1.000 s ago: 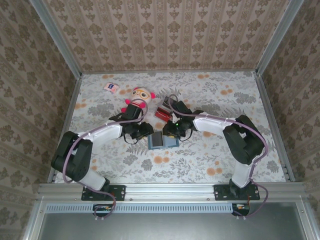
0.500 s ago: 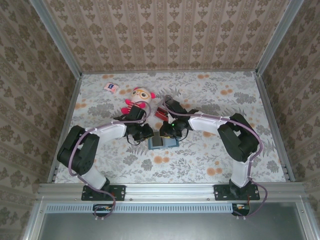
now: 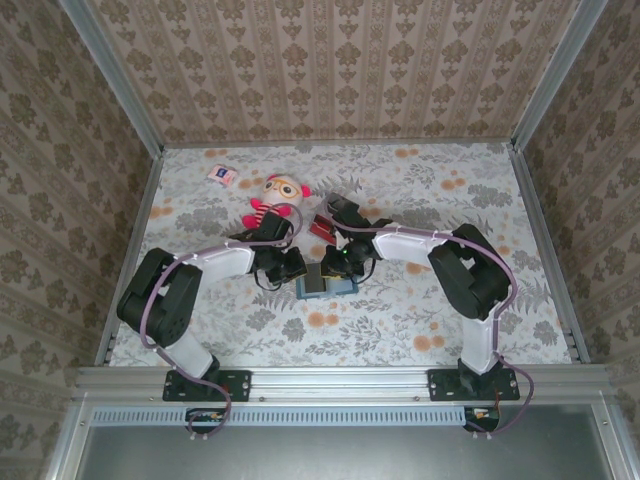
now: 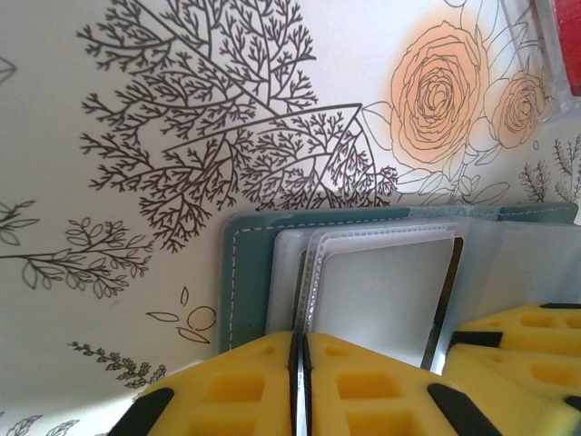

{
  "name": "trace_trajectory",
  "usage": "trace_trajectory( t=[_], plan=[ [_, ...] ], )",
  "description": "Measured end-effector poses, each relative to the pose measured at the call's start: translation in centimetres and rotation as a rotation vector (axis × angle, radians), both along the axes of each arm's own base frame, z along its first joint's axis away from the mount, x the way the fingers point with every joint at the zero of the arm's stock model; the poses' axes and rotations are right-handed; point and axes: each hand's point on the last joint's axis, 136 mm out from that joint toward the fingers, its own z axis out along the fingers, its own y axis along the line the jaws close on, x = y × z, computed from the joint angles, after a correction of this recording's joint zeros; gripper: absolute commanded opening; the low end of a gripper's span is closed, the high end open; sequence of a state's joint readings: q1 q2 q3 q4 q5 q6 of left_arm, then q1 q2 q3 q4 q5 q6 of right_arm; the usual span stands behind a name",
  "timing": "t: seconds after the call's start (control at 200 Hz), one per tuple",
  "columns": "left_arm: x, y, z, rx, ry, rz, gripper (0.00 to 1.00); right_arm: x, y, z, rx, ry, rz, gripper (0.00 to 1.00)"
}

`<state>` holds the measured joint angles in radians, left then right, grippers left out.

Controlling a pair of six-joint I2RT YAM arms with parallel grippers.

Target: Take the credit cards out of the card holder

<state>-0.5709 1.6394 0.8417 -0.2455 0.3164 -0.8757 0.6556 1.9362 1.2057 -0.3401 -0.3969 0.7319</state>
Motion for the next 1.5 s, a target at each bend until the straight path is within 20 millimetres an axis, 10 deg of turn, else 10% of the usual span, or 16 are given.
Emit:
trace_trajectory(
  t=[1.07, 1.5],
  plan=[
    [0.0, 0.4, -0.2, 0.015, -0.005, 0.011, 0.14, -1.2, -0.8, 0.1, -0.004, -0.007, 0.019, 0.0],
    [0.0, 0.4, -0.2, 0.014, -0.006, 0.011, 0.13, -2.0, 0.2, 0.3, 0.078, 0.036, 0.033, 0.2]
  ],
)
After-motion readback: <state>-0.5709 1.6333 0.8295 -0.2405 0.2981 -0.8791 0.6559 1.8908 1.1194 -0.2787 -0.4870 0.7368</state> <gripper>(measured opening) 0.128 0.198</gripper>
